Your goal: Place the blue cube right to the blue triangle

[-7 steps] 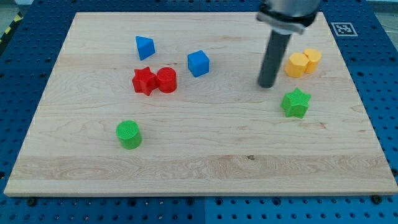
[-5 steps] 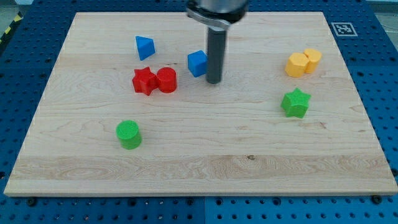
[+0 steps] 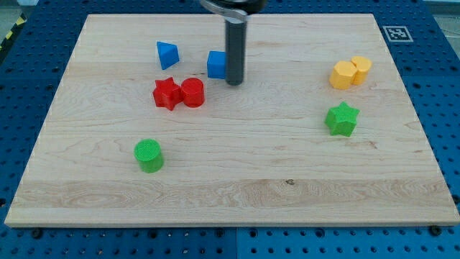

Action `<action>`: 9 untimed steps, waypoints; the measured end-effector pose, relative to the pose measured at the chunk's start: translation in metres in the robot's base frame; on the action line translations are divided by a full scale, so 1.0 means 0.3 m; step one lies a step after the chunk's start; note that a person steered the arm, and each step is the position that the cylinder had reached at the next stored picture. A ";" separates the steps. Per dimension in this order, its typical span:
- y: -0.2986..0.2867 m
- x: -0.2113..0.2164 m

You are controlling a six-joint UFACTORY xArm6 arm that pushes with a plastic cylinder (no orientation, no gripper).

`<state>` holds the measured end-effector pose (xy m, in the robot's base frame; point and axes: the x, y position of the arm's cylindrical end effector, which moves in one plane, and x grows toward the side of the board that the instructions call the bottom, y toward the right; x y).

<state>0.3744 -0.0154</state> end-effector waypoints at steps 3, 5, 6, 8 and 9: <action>-0.095 -0.051; 0.171 -0.075; 0.143 -0.139; -0.176 -0.143; -0.189 -0.159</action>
